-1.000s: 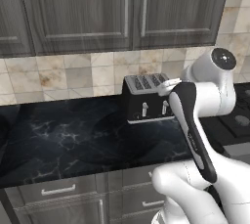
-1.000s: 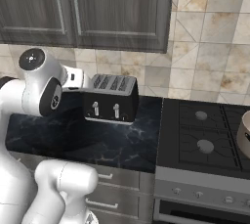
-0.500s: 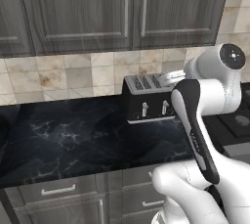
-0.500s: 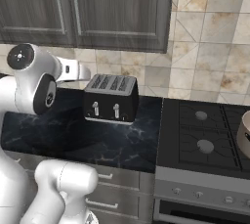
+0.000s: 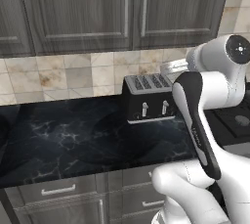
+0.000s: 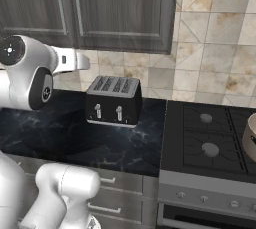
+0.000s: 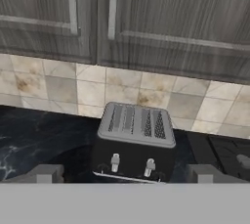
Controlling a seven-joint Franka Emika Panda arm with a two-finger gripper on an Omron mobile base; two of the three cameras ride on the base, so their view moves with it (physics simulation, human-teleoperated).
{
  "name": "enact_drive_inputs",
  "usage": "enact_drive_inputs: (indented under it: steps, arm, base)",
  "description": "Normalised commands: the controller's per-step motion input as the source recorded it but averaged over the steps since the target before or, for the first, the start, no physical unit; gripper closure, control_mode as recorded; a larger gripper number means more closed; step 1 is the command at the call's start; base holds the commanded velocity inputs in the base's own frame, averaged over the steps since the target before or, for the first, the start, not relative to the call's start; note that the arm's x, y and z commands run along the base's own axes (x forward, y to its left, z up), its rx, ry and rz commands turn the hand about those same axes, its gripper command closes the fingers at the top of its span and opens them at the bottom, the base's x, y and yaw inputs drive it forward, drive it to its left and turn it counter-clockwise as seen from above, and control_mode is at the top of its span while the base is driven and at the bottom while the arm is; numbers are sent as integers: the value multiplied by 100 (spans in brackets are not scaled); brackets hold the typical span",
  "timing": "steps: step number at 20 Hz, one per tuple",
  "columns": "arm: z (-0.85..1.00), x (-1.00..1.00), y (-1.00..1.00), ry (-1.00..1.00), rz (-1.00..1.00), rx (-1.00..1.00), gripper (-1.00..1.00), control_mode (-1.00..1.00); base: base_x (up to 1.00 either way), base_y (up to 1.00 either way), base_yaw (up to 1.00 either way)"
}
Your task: Open the cabinet and move the ladle to the pot. Then close the cabinet.
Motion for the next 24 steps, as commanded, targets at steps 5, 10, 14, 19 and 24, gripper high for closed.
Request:
enact_drive_inputs:
  steps: [5, 10, 14, 19, 24]
  arm:
    - [26, 0, 16, -9, 0, 0, -100, -100]
    - [28, 0, 9, -9, 0, 0, -100, -100]
    - [31, 0, 3, -5, 0, 0, -100, -100]
    - [30, 0, 0, -4, 0, 1, -100, -100]
    - [28, 0, 2, -4, 0, 3, -100, -100]
  base:
    - [0, 0, 0]
    - [0, 0, 0]
    - [0, 0, 0]
    - [0, 0, 0]
    - [0, 0, 0]
